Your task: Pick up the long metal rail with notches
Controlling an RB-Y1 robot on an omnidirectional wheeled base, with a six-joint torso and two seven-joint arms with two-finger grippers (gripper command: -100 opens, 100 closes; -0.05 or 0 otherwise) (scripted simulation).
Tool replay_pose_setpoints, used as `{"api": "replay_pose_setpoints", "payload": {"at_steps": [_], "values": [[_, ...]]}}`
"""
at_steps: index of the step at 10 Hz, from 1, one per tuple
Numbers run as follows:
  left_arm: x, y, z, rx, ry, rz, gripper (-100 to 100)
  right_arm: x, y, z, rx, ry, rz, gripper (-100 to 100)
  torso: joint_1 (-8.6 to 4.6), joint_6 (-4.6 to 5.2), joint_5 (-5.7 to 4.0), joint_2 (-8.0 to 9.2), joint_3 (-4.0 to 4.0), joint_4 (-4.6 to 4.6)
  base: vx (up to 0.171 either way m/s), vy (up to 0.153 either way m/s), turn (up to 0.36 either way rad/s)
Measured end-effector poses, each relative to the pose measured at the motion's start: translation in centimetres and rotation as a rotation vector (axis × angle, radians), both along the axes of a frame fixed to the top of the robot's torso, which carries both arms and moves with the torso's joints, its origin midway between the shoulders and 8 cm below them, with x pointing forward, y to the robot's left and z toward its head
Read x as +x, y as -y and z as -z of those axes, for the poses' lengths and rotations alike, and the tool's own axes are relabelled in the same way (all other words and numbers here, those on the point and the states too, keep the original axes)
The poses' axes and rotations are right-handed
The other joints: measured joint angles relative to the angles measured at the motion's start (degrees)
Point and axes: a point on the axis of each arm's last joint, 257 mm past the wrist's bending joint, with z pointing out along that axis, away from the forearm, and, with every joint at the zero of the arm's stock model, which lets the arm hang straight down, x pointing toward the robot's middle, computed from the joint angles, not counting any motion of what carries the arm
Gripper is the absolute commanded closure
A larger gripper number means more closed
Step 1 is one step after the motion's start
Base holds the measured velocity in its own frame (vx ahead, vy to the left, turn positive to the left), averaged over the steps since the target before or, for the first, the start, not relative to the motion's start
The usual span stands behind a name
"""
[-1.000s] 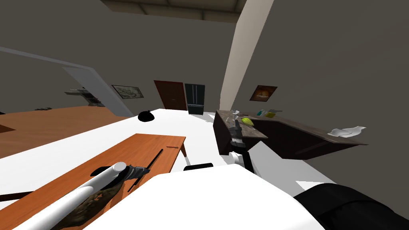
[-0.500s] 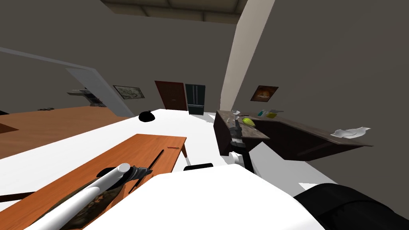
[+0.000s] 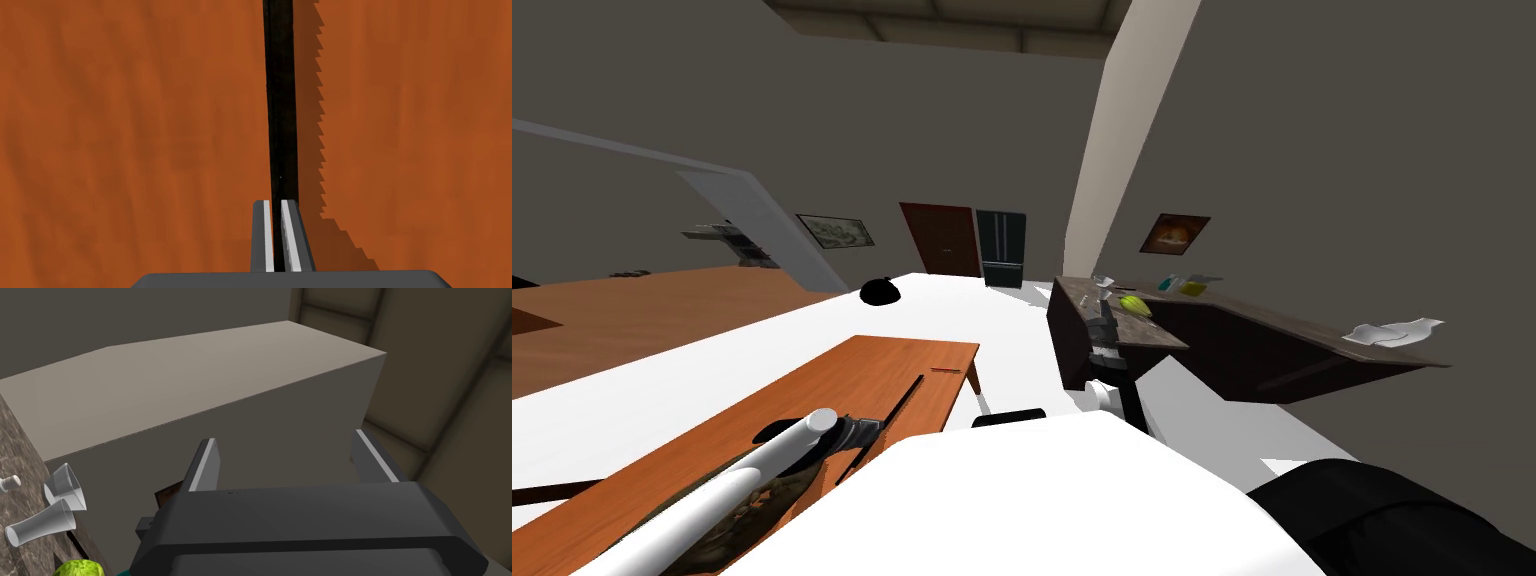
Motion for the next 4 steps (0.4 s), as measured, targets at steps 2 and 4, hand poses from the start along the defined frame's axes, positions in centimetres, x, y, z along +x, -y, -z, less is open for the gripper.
{"api": "replay_pose_setpoints", "payload": {"at_steps": [2, 4], "values": [[0.2, -0.4, -0.5, -0.001, -0.002, -0.002, 100, 0.0, 0.0, 0.0, 0.0, 0.0, 0.0, 0, -0.12, 0.02, -0.03, 0.05, 0.03, 0.02, -0.031, -0.05, -0.022], [0.2, -1.0, -1.0, -0.004, -0.004, -0.004, 0, 0.0, 0.0, 0.0, 0.0, 0.0, 0.0, 0, -0.11, 0.0, -0.02, 0.08, 0.05, 0.01, -0.008, -0.011, 0.001]]}}
